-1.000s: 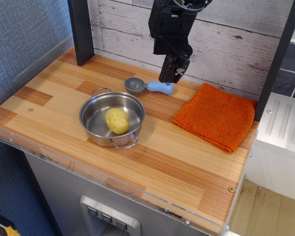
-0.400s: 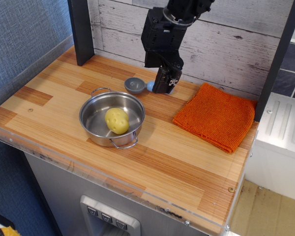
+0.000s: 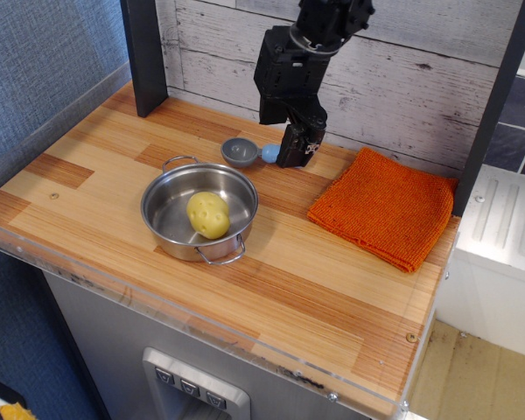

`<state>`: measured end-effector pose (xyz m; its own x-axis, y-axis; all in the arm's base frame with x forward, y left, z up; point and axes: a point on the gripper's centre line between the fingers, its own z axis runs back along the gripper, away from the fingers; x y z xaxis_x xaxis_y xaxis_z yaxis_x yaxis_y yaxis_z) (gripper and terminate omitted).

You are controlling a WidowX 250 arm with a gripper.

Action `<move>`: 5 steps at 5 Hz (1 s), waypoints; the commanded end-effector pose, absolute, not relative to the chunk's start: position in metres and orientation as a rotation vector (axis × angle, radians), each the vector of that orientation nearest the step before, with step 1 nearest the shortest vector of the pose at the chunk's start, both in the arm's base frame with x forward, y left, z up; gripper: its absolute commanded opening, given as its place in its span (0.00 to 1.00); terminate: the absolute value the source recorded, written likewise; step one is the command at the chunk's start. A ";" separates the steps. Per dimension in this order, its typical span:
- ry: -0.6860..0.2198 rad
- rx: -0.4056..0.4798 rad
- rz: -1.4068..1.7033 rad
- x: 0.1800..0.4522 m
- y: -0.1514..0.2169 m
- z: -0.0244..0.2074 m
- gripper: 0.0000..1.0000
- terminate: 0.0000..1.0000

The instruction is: Put the spoon on the bottom-right corner of the counter.

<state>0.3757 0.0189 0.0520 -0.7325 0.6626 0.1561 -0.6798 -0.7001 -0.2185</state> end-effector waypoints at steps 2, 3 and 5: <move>-0.284 0.047 2.440 0.390 0.032 0.032 1.00 0.00; -0.282 0.055 2.454 0.388 0.041 0.024 1.00 0.00; -0.290 0.034 2.438 0.385 0.037 0.028 0.00 0.00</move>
